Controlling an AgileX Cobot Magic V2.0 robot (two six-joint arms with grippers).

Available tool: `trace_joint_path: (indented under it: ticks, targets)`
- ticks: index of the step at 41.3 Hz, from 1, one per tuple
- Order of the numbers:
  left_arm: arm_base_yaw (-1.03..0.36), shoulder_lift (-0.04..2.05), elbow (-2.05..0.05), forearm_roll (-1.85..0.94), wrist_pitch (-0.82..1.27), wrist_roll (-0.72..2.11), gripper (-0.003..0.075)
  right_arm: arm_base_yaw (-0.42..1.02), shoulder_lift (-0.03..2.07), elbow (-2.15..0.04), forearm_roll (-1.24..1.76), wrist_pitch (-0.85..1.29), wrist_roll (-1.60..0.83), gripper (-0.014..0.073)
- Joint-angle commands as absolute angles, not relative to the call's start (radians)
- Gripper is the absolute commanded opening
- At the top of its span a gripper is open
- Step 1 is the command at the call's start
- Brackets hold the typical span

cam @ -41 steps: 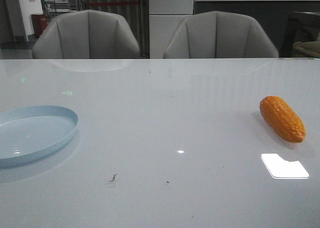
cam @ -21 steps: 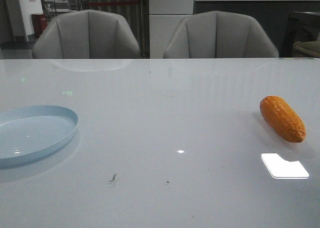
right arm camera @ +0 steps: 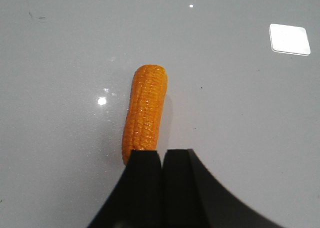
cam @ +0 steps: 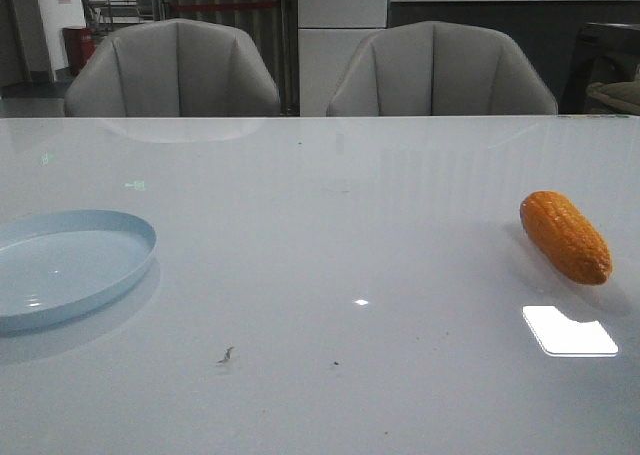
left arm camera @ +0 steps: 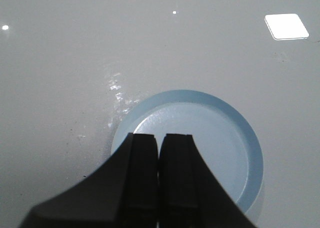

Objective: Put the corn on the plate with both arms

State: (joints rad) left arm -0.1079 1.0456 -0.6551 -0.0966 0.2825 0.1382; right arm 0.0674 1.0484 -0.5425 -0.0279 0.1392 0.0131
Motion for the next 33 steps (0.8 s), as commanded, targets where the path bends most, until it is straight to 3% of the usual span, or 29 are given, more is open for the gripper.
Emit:
trace_joint_path:
  ticks: [1, 5, 11, 13, 24, 33]
  targets:
    - [-0.116, 1.049, -0.694, -0.109, 0.220, 0.127, 0.0111, 0.067, 1.041, -0.580, -0.040, 0.067, 0.013, 0.0042]
    - [-0.116, 1.063, -0.694, -0.109, 0.221, 0.127, 0.0185, 0.067, 1.042, -0.580, -0.040, 0.067, 0.013, 0.0147]
    - [-0.116, 1.087, -0.694, -0.109, 0.228, 0.127, 0.0441, 0.067, 1.043, -0.580, -0.040, 0.068, 0.013, 0.0437]
    - [-0.116, 1.098, -0.694, -0.109, 0.228, 0.127, 0.0498, 0.067, 1.043, -0.580, -0.040, 0.068, 0.013, 0.0496]
    - [-0.111, 1.174, -0.699, -0.114, 0.315, 0.118, 0.0507, 0.067, 1.043, -0.579, -0.040, 0.084, 0.013, 0.0512]
    - [0.014, 1.313, -0.814, -0.129, 0.481, -0.035, 0.0509, 0.067, 1.043, -0.579, -0.040, 0.084, 0.013, 0.0512]
